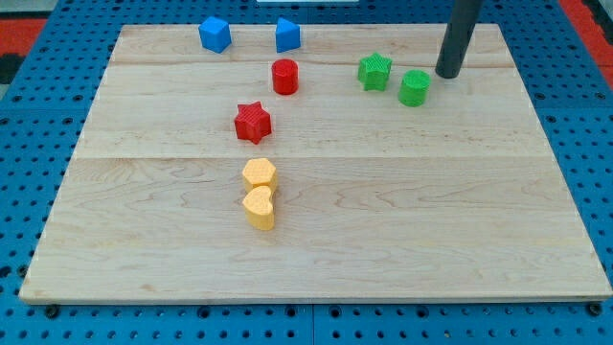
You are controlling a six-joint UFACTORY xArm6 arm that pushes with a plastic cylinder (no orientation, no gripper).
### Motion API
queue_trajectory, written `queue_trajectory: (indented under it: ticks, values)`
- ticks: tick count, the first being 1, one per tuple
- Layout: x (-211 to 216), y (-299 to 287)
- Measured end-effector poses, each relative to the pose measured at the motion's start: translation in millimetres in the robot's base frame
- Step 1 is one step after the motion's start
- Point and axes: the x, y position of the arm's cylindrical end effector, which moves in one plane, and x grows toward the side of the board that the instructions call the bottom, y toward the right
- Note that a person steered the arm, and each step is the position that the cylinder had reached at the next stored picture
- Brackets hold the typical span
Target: Move red circle to the top left of the green star
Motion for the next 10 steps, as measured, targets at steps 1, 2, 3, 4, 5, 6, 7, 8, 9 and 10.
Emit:
queue_trajectory:
  ticks: [1, 2, 3, 4, 5, 6, 7, 8, 9, 10]
  values:
    - [-27, 0]
    - [-37, 0]
    - [-37, 0]
    - [-37, -10]
    - [-39, -49]
    - [-29, -90]
    - [-23, -152]
    - [-8, -222]
    - [11, -287]
    - [40, -327]
